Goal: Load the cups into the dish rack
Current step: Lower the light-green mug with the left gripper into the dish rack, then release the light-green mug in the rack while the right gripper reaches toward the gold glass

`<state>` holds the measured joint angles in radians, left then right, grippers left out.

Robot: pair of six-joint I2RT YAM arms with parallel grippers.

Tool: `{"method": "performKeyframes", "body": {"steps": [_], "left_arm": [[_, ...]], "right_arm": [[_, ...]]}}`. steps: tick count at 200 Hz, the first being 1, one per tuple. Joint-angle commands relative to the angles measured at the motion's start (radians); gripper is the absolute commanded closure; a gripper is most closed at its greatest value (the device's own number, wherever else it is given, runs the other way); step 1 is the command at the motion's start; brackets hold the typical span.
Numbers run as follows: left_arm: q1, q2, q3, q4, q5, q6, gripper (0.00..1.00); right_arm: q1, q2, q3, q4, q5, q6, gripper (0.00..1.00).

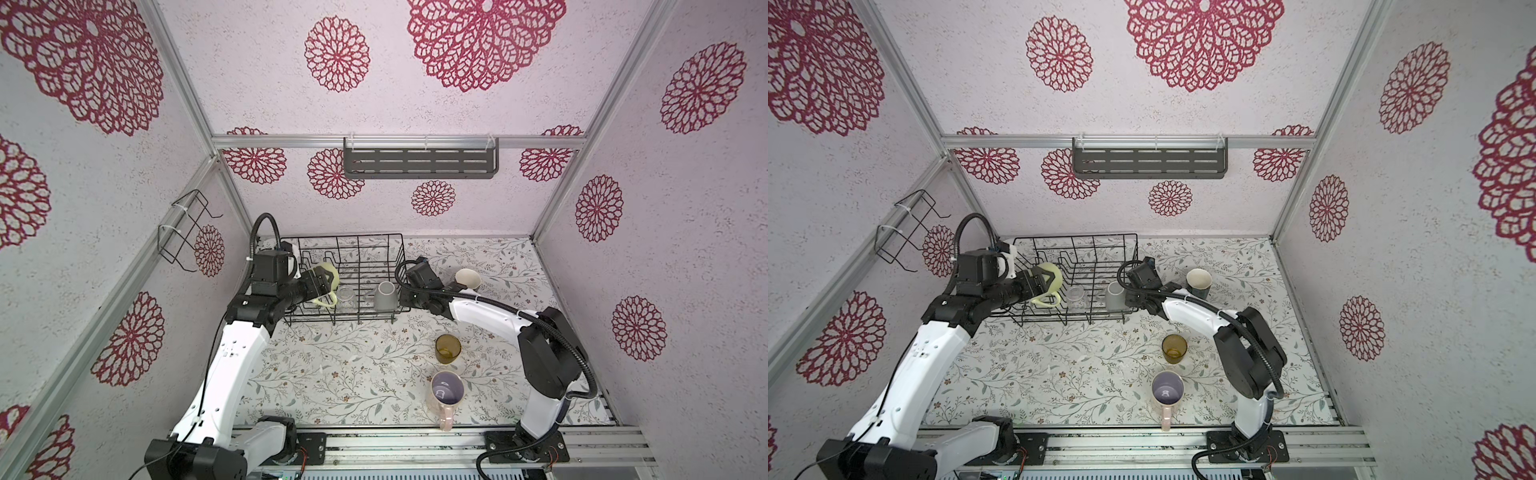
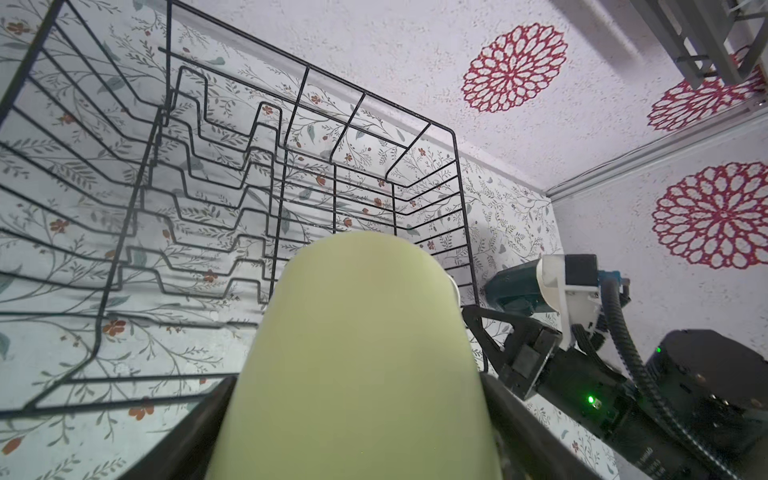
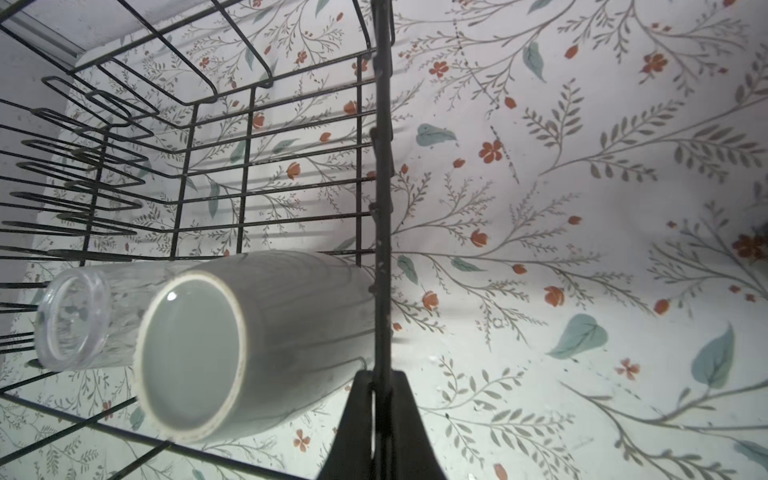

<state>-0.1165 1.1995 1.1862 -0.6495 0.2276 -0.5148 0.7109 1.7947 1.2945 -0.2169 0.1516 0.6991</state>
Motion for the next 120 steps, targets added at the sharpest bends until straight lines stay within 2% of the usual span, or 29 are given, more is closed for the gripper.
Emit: {"method": "performKeyframes", "body": {"steps": [1, 20, 51, 68, 93, 107, 120], "left_arm": [[-0.026, 0.056, 0.078, 0.047, -0.009, 0.072, 0.42], [-0.051, 0.132, 0.14, 0.035, -0.052, 0.108, 0.43], [-0.088, 0.259, 0.252, 0.036, -0.095, 0.15, 0.44], [-0.102, 0.328, 0.322, 0.041, -0.103, 0.164, 0.45], [-0.127, 0.448, 0.418, 0.043, -0.138, 0.202, 0.45], [-0.139, 0.517, 0.477, 0.034, -0.153, 0.225, 0.46], [-0.15, 0.578, 0.536, 0.023, -0.168, 0.247, 0.46]], "right_arm": [[-0.007, -0.066, -0.023, 0.008, -0.015, -0.061, 1.0], [-0.007, -0.092, -0.04, -0.012, -0.013, -0.068, 1.0], [-0.02, -0.146, -0.077, -0.061, 0.074, -0.096, 1.0], [-0.047, -0.163, -0.105, -0.06, 0.043, -0.095, 1.0], [-0.053, -0.193, -0.144, -0.041, 0.02, -0.085, 0.96], [-0.053, -0.215, -0.156, -0.045, 0.021, -0.084, 0.87], [-0.054, -0.246, -0.17, -0.048, 0.026, -0.089, 0.85]]}}
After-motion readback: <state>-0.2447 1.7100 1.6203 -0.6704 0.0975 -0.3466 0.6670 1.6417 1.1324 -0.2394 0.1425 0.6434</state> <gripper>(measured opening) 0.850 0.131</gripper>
